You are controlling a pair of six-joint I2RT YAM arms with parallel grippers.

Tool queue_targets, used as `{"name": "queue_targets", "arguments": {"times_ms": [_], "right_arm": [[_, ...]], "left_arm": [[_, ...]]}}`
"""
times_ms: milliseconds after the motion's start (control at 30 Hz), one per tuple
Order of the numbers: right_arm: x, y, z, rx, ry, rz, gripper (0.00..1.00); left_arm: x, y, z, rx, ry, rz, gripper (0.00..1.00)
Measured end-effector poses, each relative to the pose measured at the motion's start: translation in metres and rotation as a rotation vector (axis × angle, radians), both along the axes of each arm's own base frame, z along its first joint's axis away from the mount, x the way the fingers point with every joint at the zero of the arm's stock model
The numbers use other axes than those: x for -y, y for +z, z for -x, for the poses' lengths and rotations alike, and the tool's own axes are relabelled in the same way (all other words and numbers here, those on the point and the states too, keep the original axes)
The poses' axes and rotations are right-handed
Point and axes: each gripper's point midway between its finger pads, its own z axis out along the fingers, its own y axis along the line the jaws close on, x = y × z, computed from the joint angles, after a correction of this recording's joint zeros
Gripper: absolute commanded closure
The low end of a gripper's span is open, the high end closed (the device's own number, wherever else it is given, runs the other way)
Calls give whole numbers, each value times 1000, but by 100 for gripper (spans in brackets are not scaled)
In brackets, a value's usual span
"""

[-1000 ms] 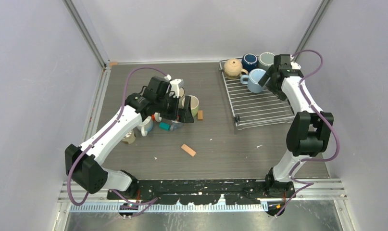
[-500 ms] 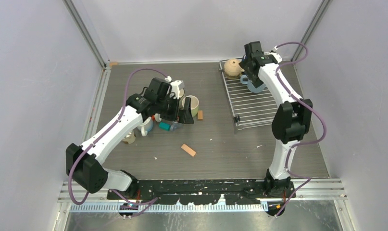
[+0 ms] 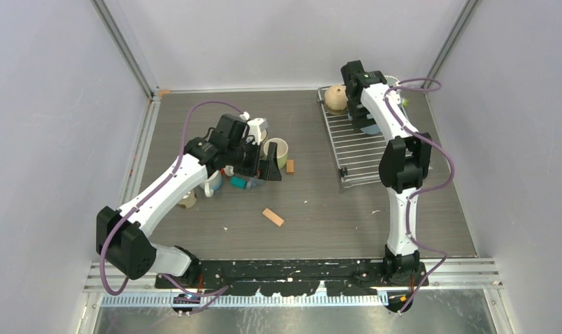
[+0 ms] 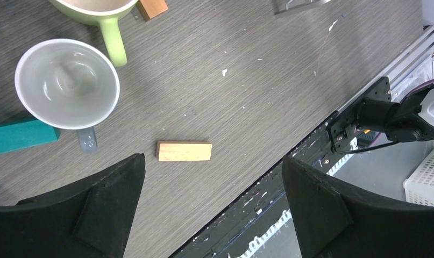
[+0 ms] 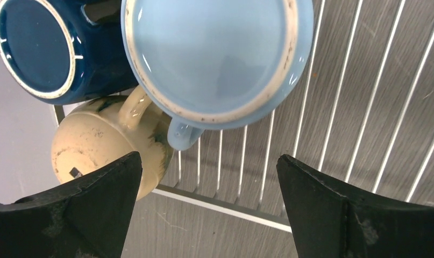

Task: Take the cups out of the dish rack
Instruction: Unload the cup from the dish rack.

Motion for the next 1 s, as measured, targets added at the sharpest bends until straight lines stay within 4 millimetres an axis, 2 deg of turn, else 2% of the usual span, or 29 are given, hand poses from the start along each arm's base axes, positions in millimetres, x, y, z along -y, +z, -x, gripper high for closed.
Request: {"name": "queue_targets", "arguments": {"times_ms": [200,467,667,800,867,1000], "right_arm": [[-8,-4,-7,29,-56,-36,0],[-1,-41,-10,-32,-92,-44,3],[7,-57,-7,-62,-90,-29,8],[13,-67,4,-74,-70,-16,11],[16,-65,6,-60,-51,-15,13],[28,-63,23,-106,15,-1,15]], "left_arm": [[1,-1,0,-1,-4,5,0],[1,-3,1,-6,-6,5,0],[2,-3,2,-8,-9,8,0],[2,-3,2,-7,-10,9,0],[2,-3,2,-7,-9,9,0],[2,-3,2,-9,-8,10,0]]}}
